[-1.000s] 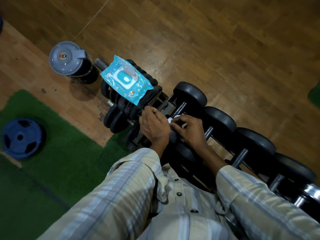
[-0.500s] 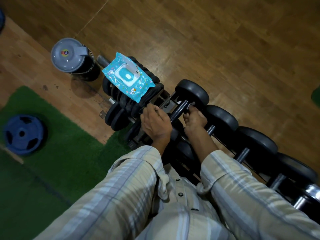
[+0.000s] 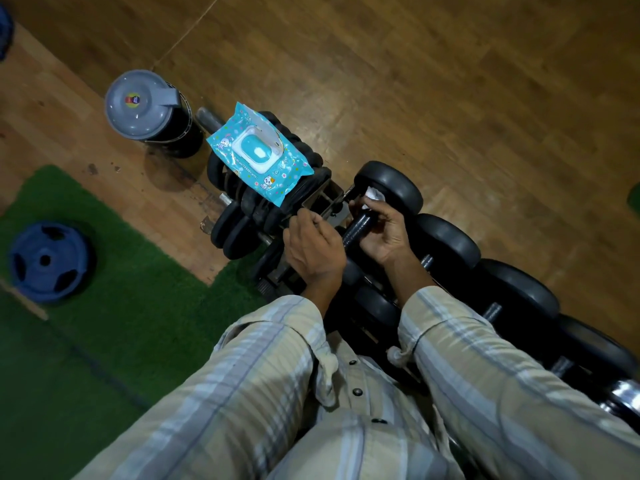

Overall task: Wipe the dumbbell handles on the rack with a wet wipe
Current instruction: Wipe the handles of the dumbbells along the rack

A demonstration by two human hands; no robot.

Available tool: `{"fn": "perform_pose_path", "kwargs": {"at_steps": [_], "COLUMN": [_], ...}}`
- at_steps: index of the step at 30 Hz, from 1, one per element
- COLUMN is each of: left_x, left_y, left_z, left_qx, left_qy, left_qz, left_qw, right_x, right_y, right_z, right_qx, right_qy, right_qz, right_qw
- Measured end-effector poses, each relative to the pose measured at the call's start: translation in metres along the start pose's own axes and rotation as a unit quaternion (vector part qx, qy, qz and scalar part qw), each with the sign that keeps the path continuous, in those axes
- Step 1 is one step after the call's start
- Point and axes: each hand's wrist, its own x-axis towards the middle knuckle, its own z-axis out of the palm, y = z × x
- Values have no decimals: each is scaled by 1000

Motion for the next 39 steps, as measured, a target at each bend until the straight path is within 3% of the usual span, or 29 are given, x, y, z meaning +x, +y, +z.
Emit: {"fn": "perform_pose_path", "kwargs": {"at_steps": [4,8,12,22,30,34,39], "left_x": [0,0,0,-2,-1,-1,-2], "left_y": [1,1,1,1,2,2,2], "left_z": [1,0,0,0,-1,-1,-1], "left_qx": [-3,-2,0,4,-5,-7,-3], "left_qy": [-1,4,7,1,11,3,7], "left_qz": [5,5,3,-4,-10,-10,-3], "left_qw": [1000,1000,1000,1000,1000,1000,1000], "right_x": [3,9,2,-7,15,13,-7], "right_y": [-3,4,14,22,14,15,27], "right_z": [15,20,9,5,-11,-14,-27], "right_qx": [-107,-99,-140,12,-62,-125,-328], "right_qy": [52,144,284,284,381,328,131], "right_qz": [5,-55,-117,-147,-86,-58,65], "right_qw": [993,983,941,948,919,934,933]}}
